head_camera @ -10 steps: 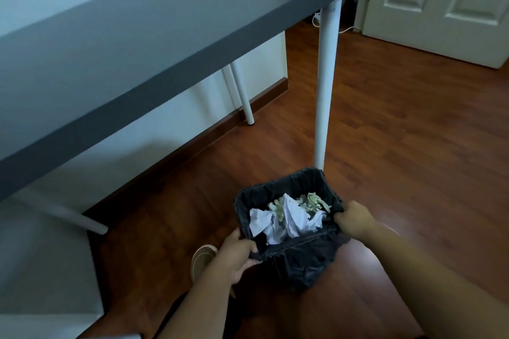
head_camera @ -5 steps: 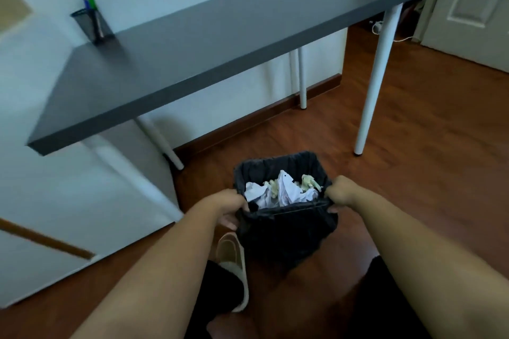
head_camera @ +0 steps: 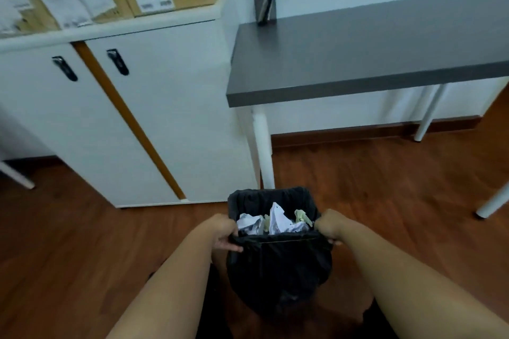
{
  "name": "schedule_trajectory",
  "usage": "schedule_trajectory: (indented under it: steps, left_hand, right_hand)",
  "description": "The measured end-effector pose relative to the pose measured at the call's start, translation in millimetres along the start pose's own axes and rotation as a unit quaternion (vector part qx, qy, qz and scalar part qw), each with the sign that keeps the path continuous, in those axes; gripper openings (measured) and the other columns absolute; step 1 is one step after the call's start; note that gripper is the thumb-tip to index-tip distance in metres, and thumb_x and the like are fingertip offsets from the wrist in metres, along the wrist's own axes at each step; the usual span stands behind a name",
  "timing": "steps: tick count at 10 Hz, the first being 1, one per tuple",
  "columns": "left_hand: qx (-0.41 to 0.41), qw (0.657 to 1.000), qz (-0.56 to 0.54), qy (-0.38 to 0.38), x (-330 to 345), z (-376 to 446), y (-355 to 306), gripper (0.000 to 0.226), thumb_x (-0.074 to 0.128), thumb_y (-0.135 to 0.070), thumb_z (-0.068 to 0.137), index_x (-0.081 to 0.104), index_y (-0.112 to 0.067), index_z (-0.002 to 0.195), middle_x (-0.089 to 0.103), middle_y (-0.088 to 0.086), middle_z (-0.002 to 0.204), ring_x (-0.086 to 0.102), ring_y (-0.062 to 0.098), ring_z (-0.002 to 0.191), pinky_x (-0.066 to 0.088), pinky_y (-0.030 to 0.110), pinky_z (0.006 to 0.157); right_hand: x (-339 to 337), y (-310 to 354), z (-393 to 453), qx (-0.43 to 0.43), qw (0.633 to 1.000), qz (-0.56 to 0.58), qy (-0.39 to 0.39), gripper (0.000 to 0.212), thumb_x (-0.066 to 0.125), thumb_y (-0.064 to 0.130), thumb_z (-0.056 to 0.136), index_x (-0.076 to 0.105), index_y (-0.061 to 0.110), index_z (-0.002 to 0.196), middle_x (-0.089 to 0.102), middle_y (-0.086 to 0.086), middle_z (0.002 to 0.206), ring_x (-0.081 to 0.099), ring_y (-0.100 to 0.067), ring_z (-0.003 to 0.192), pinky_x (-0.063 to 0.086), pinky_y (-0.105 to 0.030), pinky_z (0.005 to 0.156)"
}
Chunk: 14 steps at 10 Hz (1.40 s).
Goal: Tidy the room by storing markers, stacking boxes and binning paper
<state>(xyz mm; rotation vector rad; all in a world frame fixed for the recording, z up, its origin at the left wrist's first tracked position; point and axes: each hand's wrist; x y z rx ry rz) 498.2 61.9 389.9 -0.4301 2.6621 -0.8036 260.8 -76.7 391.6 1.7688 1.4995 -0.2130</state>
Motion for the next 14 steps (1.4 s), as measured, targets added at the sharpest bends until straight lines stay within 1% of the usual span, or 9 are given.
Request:
schedule_trajectory:
  steps: [1, 3, 6, 8, 9, 10, 11, 12, 14]
  left_hand:
    - [0.026, 0.995, -0.027, -0.087, -41, 17, 11, 0.024, 0.050, 0.009, 0.090, 0.062, 0.003, 0.109, 0.061, 0.021, 0.111, 0.064, 0.035, 0.083, 0.062, 0.043, 0.055]
    - [0.080, 0.967, -0.098, -0.220, -99, 75, 26, 0.019, 0.062, -0.004, 0.086, 0.074, -0.009, 0.100, 0.072, 0.014, 0.086, 0.071, 0.030, 0.077, 0.063, 0.043, 0.072]
    - [0.083, 0.974, -0.083, -0.195, -145, 165, 35, 0.043, 0.060, -0.012, 0.066, 0.074, -0.024, 0.105, 0.074, 0.008, 0.090, 0.070, 0.027, 0.081, 0.059, 0.039, 0.076]
    - [0.115, 0.978, -0.157, -0.074, -128, 186, 27, 0.039, 0.061, -0.003, 0.089, 0.059, -0.025, 0.120, 0.069, -0.003, 0.106, 0.065, 0.012, 0.091, 0.050, 0.025, 0.070]
    - [0.126, 0.982, -0.138, -0.013, -122, 209, 31, 0.062, 0.071, -0.013, 0.080, 0.050, -0.030, 0.136, 0.066, -0.003, 0.125, 0.063, 0.015, 0.110, 0.051, 0.033, 0.096]
    - [0.110, 0.980, -0.164, -0.005, -122, 223, 28, 0.102, 0.080, -0.038, 0.059, 0.034, -0.035, 0.150, 0.056, -0.001, 0.141, 0.059, 0.020, 0.121, 0.048, 0.041, 0.106]
    - [0.107, 0.981, -0.160, 0.017, -127, 230, 23, 0.110, 0.077, -0.050, 0.057, 0.026, -0.037, 0.154, 0.050, -0.002, 0.148, 0.056, 0.020, 0.125, 0.045, 0.041, 0.108]
    - [0.099, 0.988, -0.122, 0.004, -128, 217, 24, 0.108, 0.073, -0.057, 0.060, 0.025, -0.034, 0.154, 0.043, -0.003, 0.153, 0.052, 0.020, 0.130, 0.043, 0.041, 0.110]
    - [0.162, 0.974, -0.097, -0.127, -105, 114, 40, 0.048, 0.064, -0.022, 0.091, 0.053, -0.021, 0.138, 0.052, -0.002, 0.138, 0.053, 0.017, 0.124, 0.040, 0.021, 0.097]
  right_hand:
    - [31, 45, 22, -0.002, 1.000, 0.011, 0.020, 0.037, 0.041, 0.008, 0.094, 0.046, 0.004, 0.058, 0.048, -0.015, 0.052, 0.041, -0.023, 0.040, 0.031, -0.023, 0.038]
    - [82, 118, 81, 0.078, 0.970, 0.231, 0.017, 0.009, 0.037, 0.009, 0.100, 0.041, 0.002, 0.105, 0.057, -0.025, 0.079, 0.057, -0.033, 0.054, 0.044, -0.024, 0.034]
    - [124, 166, 157, 0.109, 0.939, 0.327, 0.004, 0.030, 0.038, 0.008, 0.101, 0.043, 0.010, 0.130, 0.055, -0.021, 0.087, 0.061, -0.032, 0.067, 0.056, -0.036, 0.049]
    - [130, 169, 191, 0.088, 0.916, 0.389, -0.045, 0.036, 0.039, 0.006, 0.102, 0.043, 0.010, 0.137, 0.051, -0.014, 0.081, 0.055, -0.026, 0.066, 0.053, -0.037, 0.053]
    - [130, 170, 194, 0.056, 0.905, 0.418, -0.062, 0.037, 0.031, 0.002, 0.103, 0.040, 0.008, 0.139, 0.051, -0.019, 0.084, 0.050, -0.025, 0.063, 0.053, -0.030, 0.050]
    - [130, 172, 197, 0.033, 0.907, 0.413, -0.078, 0.034, 0.034, 0.002, 0.103, 0.043, 0.006, 0.135, 0.051, -0.042, 0.120, 0.056, -0.042, 0.081, 0.054, -0.047, 0.085]
    - [132, 170, 196, 0.043, 0.909, 0.411, -0.053, 0.029, 0.041, 0.003, 0.100, 0.044, 0.013, 0.127, 0.046, -0.037, 0.133, 0.050, -0.051, 0.122, 0.037, -0.056, 0.108]
    - [128, 167, 177, 0.064, 0.905, 0.420, 0.005, 0.049, 0.048, 0.010, 0.099, 0.031, 0.015, 0.144, 0.048, -0.021, 0.139, 0.048, -0.040, 0.127, 0.040, -0.049, 0.105]
    - [82, 145, 108, 0.001, 0.954, 0.299, 0.017, 0.030, 0.049, 0.013, 0.097, 0.051, 0.016, 0.127, 0.060, -0.014, 0.106, 0.059, -0.031, 0.096, 0.051, -0.046, 0.088]
Point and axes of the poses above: each hand's wrist, its own z-axis towards the middle knuckle, its own x-axis out of the palm, y = z × x
